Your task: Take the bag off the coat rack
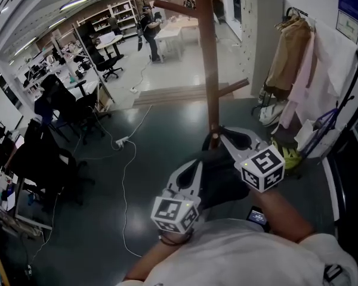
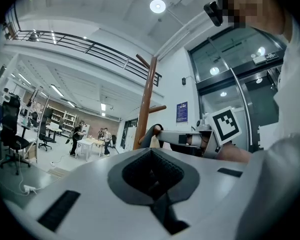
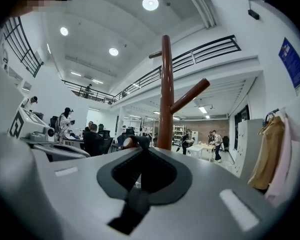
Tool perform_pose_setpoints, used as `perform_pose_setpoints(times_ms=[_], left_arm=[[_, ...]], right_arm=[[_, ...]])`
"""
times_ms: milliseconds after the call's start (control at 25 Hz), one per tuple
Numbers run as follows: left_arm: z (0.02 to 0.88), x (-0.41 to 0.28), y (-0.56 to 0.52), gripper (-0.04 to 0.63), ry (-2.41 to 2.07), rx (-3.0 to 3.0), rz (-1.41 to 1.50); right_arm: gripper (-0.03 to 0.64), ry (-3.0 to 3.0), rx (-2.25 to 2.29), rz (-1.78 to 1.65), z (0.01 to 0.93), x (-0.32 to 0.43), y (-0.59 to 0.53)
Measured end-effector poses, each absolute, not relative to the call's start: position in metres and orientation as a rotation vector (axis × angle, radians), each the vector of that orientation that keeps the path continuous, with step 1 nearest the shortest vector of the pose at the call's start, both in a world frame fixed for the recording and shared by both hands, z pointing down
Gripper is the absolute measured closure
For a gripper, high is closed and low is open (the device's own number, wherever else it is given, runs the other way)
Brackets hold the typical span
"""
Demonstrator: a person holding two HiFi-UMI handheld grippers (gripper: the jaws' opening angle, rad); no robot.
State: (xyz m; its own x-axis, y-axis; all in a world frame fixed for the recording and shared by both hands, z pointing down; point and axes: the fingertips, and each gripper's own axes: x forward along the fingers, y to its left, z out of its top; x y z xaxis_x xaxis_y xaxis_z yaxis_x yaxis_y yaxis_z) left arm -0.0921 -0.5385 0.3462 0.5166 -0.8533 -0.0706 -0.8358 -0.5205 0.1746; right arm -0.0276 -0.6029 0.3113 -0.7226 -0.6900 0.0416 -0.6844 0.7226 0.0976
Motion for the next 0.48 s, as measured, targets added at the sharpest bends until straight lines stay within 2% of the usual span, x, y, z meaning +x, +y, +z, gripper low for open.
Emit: perform_pose_setpoints(times_ms=[480], left_arm=[[0.348, -0.122, -0.491, 0.589, -1.364, 2.674, -0.209]], right_arm=[[0.588, -2.794, 1.322, -0.152, 0.297, -0.036, -0.555]])
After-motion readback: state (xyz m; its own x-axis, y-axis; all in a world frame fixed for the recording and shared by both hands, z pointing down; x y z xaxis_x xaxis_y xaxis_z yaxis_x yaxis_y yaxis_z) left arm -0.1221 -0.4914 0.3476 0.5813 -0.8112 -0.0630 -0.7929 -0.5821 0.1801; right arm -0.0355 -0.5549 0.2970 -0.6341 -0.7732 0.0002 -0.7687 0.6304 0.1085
